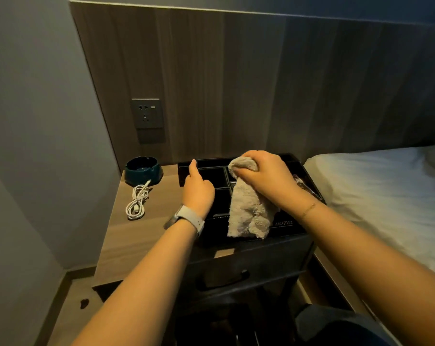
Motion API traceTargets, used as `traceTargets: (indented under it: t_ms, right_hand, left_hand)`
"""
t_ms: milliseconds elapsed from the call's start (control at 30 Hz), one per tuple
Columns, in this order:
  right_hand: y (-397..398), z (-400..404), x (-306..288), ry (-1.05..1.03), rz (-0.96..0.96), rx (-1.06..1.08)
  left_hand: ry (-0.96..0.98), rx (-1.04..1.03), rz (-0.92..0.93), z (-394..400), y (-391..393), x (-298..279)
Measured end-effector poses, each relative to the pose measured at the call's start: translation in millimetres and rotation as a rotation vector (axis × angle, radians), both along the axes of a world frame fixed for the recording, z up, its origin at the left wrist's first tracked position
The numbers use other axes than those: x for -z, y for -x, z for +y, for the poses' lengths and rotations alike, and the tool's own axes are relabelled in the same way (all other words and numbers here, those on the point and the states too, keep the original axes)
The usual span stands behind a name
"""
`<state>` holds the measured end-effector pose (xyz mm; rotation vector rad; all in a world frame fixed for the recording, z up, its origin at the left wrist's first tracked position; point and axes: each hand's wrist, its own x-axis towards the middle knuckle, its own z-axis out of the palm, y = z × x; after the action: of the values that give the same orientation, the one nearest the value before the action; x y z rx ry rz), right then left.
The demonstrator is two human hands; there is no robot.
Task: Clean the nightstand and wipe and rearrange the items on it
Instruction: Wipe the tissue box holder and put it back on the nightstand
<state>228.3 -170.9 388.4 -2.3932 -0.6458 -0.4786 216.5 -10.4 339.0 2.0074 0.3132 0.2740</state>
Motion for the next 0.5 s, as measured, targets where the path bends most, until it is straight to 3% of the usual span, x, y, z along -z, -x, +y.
traceTargets:
  t_ms: [67, 133, 367, 500]
  right_hand:
    - [-18, 24, 3, 0.238, -0.082, 0.001]
    - [-22, 40, 9, 0.349, -0.112, -0.025]
    - [16, 40, -6, 0.485, 0.055, -0.293]
    - [5, 50, -27, 0.340, 0.066, -0.274]
  left_hand:
    - [-0.074, -0.002, 0.003, 3, 2, 2]
    - [-0.087, -0.002, 0.002, 8, 7, 2]
    - [-0.143, -0.128, -0.103, 26, 28, 10]
    - [-0.128, -0.173, -0.073, 41, 44, 10]
